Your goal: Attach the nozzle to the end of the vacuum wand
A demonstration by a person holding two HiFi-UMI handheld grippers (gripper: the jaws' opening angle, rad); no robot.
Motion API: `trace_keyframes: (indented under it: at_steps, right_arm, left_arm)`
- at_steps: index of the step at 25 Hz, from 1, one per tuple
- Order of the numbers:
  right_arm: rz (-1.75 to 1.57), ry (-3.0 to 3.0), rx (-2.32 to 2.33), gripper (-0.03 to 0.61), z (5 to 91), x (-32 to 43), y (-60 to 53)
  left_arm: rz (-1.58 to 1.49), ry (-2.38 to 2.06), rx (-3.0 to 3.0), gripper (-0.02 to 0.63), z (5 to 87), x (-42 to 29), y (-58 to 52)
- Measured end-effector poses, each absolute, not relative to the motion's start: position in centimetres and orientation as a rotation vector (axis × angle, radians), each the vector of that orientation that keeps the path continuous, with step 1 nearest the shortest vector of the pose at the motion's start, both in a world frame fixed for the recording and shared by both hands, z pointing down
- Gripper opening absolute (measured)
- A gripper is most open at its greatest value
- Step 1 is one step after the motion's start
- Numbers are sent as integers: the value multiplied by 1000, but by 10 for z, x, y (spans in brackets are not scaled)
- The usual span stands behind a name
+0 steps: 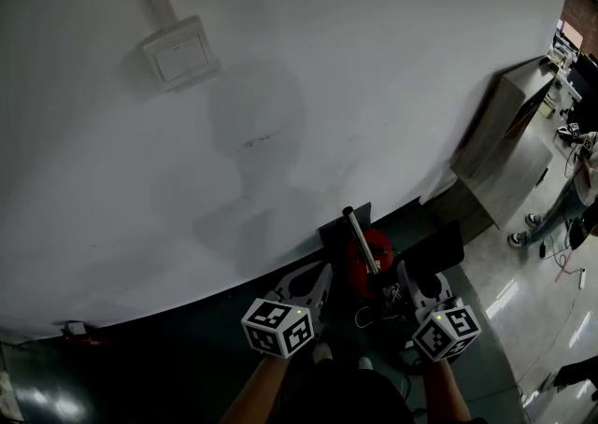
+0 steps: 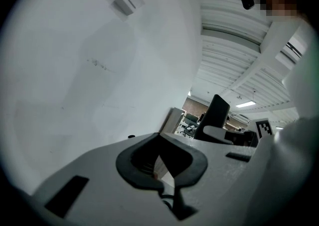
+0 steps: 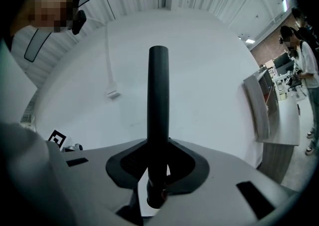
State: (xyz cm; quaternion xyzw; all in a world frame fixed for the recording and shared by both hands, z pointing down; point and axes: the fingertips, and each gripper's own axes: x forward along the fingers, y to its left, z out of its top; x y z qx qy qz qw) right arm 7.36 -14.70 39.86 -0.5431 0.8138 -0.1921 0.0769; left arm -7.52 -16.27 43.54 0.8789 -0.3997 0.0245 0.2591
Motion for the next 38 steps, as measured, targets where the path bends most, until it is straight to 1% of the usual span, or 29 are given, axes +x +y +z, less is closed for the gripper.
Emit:
trace_keyframes:
  at_steps: [16, 31, 33, 36, 38]
  right_arm:
    - [-572, 2517, -1474, 91, 396, 90, -242]
    - [-516, 2578, -1406, 91, 392, 82, -287]
    - [-507, 2577, -1409, 91, 391, 79, -293]
    - [-484, 2591, -1408, 91, 391, 73, -303]
    - [-468, 2595, -1408, 91, 390, 69, -309]
  left_arm:
    - [74, -1198, 2275, 5, 472, -49, -211]
    - [91, -1250, 2258, 9, 528, -34, -260]
    - [93, -1240, 2240, 29, 542, -31, -267]
    - [105, -1208, 2217, 113, 568, -22, -277]
    - [121, -1189, 2208, 145, 585, -15, -284]
